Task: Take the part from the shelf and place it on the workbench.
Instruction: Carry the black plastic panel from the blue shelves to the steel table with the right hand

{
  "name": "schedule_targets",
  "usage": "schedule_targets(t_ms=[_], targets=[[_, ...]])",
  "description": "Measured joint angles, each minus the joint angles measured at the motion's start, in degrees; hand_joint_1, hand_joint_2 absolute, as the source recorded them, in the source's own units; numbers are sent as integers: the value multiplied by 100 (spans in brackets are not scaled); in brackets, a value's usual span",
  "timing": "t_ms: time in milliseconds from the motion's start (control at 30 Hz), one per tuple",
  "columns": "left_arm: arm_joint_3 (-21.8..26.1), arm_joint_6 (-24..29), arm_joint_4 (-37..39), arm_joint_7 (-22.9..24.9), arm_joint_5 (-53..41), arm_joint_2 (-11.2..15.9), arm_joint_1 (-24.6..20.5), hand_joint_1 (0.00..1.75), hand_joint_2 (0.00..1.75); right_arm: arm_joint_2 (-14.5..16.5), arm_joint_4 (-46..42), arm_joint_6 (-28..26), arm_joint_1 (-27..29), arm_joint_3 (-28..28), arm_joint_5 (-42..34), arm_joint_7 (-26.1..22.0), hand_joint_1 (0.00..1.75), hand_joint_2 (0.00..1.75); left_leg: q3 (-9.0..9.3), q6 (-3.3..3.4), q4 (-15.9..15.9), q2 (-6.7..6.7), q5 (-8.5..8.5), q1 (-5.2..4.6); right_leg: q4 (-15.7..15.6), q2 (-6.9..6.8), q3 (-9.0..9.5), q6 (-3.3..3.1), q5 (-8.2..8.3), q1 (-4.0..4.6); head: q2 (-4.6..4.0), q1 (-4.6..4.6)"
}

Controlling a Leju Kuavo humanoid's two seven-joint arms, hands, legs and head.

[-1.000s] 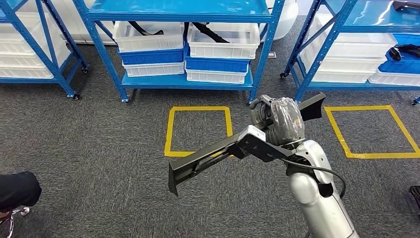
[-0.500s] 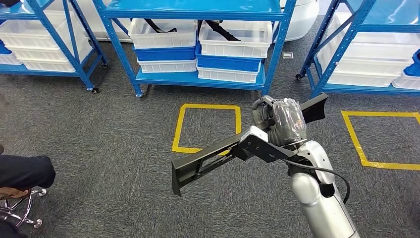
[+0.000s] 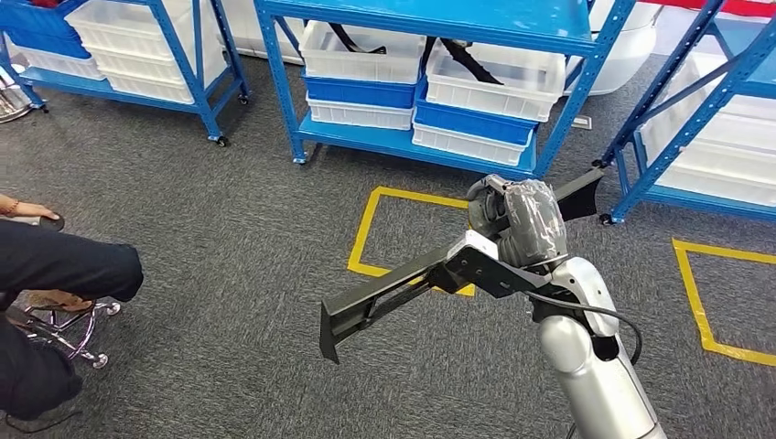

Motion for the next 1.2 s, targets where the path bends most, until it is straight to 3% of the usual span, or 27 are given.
schedule_targets(t_ms=[33, 67, 133, 200, 267, 333, 400, 467, 500, 533, 600, 667, 700, 767, 833, 867, 933, 967, 1000, 1033, 1100, 1167, 1200], targets=[[7, 1, 0, 0, 0, -1, 2, 0, 175, 1, 8, -2, 9, 1, -6, 0, 175, 175, -3, -10, 7, -64, 7, 5, -209, 9, 113, 59, 106, -17, 0, 0], [9, 1, 0, 0, 0, -2, 1, 0, 175, 1, 12, -4, 12, 1, -10, 0, 175, 175, -5, -25, 20, -131, 9, 11, -611, 52, 320, 121, 269, -41, 0, 0], [11, 2, 0, 0, 0, -2, -3, 0, 175, 2, 14, -7, 12, 0, -11, 1, 175, 175, -36, -82, 70, -255, 2, 3, -1381, 212, 712, 168, 512, -76, 0, -1], [17, 6, 0, 0, 0, 2, 3, 0, 175, 5, 15, -9, 17, -1, -13, 4, 175, 175, -92, -161, 99, -350, 13, 1, -1639, 277, 841, 101, 572, -64, 0, -3], [33, 10, 0, 2, 0, 3, 21, 0, 175, 22, 15, -10, 15, 0, -14, 7, 175, 175, -136, -228, 103, -394, 34, 30, -1644, 184, 838, 10, 608, -56, 0, -5], [50, 13, 0, 9, 2, 0, 25, 0, 175, 46, 14, -11, 8, 0, -14, 6, 175, 175, -250, -287, 324, -190, -115, 41, -1669, 80, 842, -73, 636, -79, 0, -15], [58, 17, 0, 15, 8, 0, 14, 0, 175, 63, 14, -15, 14, -1, -12, 6, 175, 175, -559, -340, 986, 89, -490, 48, -1677, -37, 837, -127, 639, -79, 0, -27], [64, 20, 0, 22, 17, 0, 10, 0, 175, 85, 18, -16, 23, 3, -4, 6, 175, 175, -889, -379, 1681, 172, -771, 67, -1674, -164, 824, -140, 637, -68, 0, -31], [73, 22, 0, 26, 21, -2, 12, 0, 175, 100, 21, -17, 24, 6, 5, 5, 175, 175, -930, -389, 1781, 187, -765, 77, -1673, -228, 821, -139, 637, -67, 0, -31], [82, 25, 0, 29, 26, -2, 14, 0, 175, 117, 25, -17, 24, 9, 16, 3, 175, 175, -850, -392, 1648, 206, -658, 87, -1673, -290, 823, -137, 636, -69, 0, -31], [99, 30, 0, 31, 45, 0, 11, 0, 175, 145, 29, -20, 13, 11, 38, 0, 175, 175, -405, -390, 858, 368, -316, 98, -1670, -404, 842, -122, 628, -61, 0, -32], [104, 36, -1, 33, 66, -5, -1, 0, 175, 157, 30, -22, -15, 11, 52, -3, 175, 175, -74, -356, 252, 524, -132, 76, -1670, -494, 860, -73, 608, -17, 0, -26], [106, 40, -2, 36, 73, -9, -4, 0, 175, 163, 30, -23, -31, 11, 56, -5, 175, 175, -34, -326, 156, 544, -123, 57, -1675, -537, 871, -39, 600, 6, 0, -20], [119, 51, -2, 44, 80, -10, -4, 0, 175, 188, 31, -25, -54, 18, 61, -9, 175, 175, -56, -236, 147, 420, -100, 31, -1695, -612, 891, 35, 594, 10, 0, -7], [142, 64, -2, 55, 84, -15, -4, 0, 175, 209, 31, -26, -67, 27, 61, -9, 175, 175, -53, -139, 110, 312, -52, 32, -1538, -455, 826, 73, 484, -8, 0, -3], [155, 72, -2, 60, 86, -14, -7, 0, 175, 210, 32, -27, -72, 32, 61, -9, 175, 175, -52, -93, 94, 259, -25, 40, -1285, -306, 709, 61, 350, -11, 0, 2], [174, 81, -2, 67, 96, -8, -11, 0, 175, 205, 47, -29, -72, 39, 63, -9, 175, 175, -80, -42, 93, 144, 2, 25, -483, -57, 332, 0, 6, -6, 0, 6], [183, 84, -2, 69, 102, -7, -10, 0, 175, 205, 60, -29, -70, 43, 64, -9, 175, 175, -94, -28, 94, 72, 10, 11, -131, -19, 155, -11, -111, 3, 0, 8], [190, 84, -2, 72, 108, -8, -7, 0, 175, 205, 73, -29, -68, 50, 65, -9, 175, 175, -104, -17, 95, -7, 19, -7, 33, -2, 67, -3, -140, 13, 0, 8], [196, 84, -2, 75, 113, -10, -5, 0, 175, 207, 81, -29, -68, 56, 67, -9, 175, 175, -107, -8, 95, -83, 27, -24, -12, 10, 80, 14, -86, 20, 0, 7], [199, 84, -2, 79, 116, -13, -3, 0, 175, 208, 87, -29, -80, 64, 73, -9, 175, 175, -100, -4, 96, -237, 42, -44, -762, 116, 442, 38, 233, 49, 0, 8], [201, 84, -2, 79, 119, -28, -5, 0, 175, 211, 87, -30, -103, 67, 82, -7, 175, 175, -109, -28, 108, -371, 55, -70, -1507, 307, 798, -17, 503, 96, 0, 6], [202, 84, -2, 79, 121, -36, -3, 0, 175, 219, 86, -32, -112, 68, 95, -2, 175, 175, -123, -47, 111, -426, 62, -75, -1668, 361, 871, -55, 556, 116, 0, 3]])
